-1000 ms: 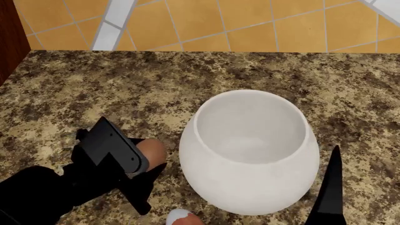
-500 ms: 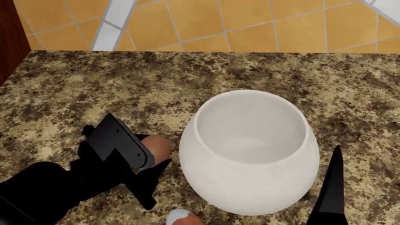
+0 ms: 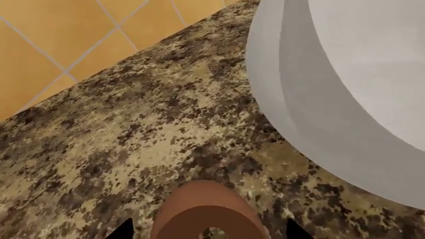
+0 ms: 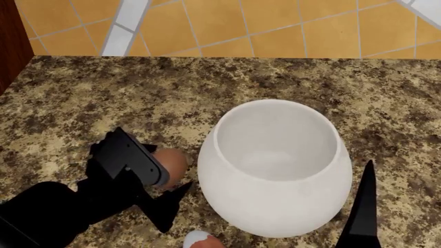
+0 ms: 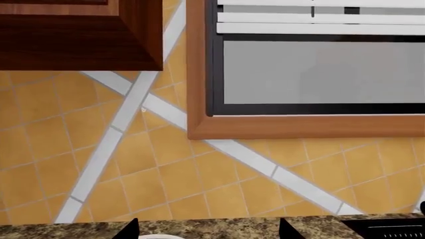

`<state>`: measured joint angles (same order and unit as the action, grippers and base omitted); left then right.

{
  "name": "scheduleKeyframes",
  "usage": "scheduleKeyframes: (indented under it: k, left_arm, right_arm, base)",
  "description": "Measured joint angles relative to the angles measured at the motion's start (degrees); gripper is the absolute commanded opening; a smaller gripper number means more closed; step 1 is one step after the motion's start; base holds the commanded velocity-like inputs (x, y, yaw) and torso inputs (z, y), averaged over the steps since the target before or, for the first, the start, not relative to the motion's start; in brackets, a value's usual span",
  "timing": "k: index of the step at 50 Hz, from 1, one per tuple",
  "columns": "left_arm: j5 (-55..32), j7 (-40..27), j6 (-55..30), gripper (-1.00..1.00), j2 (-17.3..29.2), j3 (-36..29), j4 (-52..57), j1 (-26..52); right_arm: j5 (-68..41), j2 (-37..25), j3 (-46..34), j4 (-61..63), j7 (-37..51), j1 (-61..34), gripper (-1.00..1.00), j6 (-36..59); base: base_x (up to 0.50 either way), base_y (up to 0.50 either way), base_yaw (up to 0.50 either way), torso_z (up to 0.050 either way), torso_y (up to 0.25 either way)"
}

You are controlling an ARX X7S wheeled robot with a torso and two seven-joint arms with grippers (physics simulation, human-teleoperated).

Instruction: Place the eggs and milk next to the bowl.

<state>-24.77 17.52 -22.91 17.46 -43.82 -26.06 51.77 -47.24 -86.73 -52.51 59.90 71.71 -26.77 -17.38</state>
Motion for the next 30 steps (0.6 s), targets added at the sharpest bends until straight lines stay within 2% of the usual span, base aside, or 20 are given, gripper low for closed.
scheduleKeyframes:
  k: [30]
  left_arm:
    - [-2.4,-0.5,-4.2,1.0,2.2,0.1,5.5,0.1]
  right_arm:
    - [0.0,0.2,-1.4,0.1,-0.3,-1.9,1.0,0.0]
  base:
    - [0.0,0.0,0.0,0.0,0.0]
